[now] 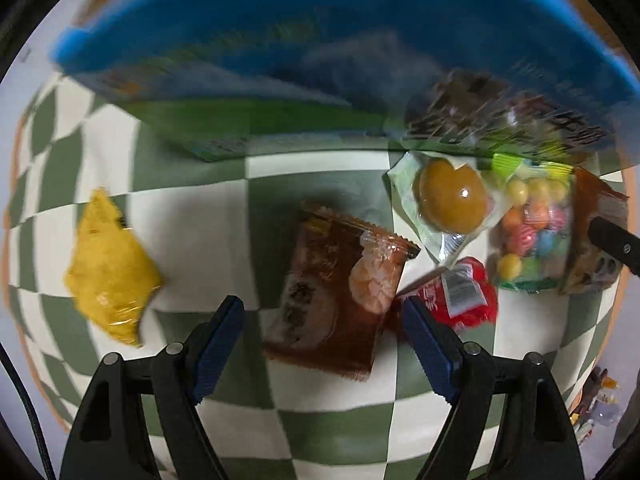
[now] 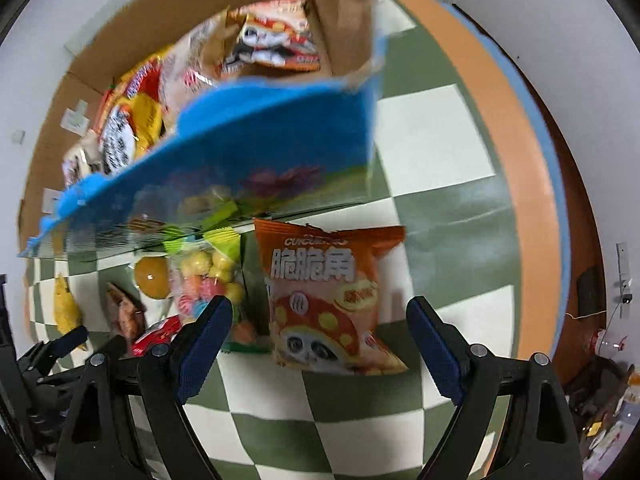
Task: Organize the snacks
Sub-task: 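Grasp the brown shrimp snack pack with left tool while right tool grasps the orange Cuicuijiao bag, then carry the shrimp pack into the box with left tool while right tool drops the Cuicuijiao bag in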
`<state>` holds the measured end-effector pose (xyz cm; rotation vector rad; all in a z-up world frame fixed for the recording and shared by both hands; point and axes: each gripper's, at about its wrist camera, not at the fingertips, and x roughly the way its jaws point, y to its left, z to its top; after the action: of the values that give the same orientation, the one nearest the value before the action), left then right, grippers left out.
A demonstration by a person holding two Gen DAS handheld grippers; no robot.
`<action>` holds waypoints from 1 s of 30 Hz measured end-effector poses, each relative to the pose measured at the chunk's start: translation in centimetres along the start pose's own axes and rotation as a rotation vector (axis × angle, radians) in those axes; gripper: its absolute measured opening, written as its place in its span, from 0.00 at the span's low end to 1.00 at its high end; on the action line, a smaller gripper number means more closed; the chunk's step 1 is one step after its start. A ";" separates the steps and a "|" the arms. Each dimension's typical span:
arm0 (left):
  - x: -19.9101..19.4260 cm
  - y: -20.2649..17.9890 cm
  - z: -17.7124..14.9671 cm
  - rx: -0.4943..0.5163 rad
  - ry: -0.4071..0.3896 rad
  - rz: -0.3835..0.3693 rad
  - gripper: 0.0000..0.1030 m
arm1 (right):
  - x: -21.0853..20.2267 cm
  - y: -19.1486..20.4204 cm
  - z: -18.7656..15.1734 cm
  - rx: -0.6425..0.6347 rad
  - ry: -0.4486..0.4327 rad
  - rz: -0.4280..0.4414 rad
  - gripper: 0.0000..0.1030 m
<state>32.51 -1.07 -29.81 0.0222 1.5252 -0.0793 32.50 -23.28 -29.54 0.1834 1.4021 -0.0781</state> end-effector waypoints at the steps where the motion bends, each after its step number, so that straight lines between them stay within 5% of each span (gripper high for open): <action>1: 0.2 -0.1 0.1 0.001 -0.011 -0.001 0.69 | 0.7 0.2 0.1 -0.008 0.009 -0.010 0.88; 3: 0.6 -0.3 0.1 0.008 -0.025 0.002 0.54 | 2.0 0.7 0.1 -0.016 0.025 -0.034 0.83; 5: 0.6 -0.4 -0.1 0.009 -0.032 0.005 0.54 | 2.8 0.9 -0.1 -0.019 0.035 -0.047 0.62; 9: 0.1 0.2 -2.2 -0.026 -0.017 -0.009 0.54 | 2.9 0.9 -1.5 -0.041 0.032 -0.044 0.53; 18: 1.0 0.8 -11.3 -0.093 0.108 -0.070 0.54 | 2.9 0.3 -10.2 -0.092 0.203 0.058 0.51; 30: 2.2 0.2 -12.4 -0.102 0.086 -0.062 0.53 | 4.4 -0.2 -14.2 -0.055 0.203 0.047 0.51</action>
<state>20.22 -0.18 -32.55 -0.1038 1.6142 -0.0507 19.37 -20.73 -36.14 0.1829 1.5998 0.0185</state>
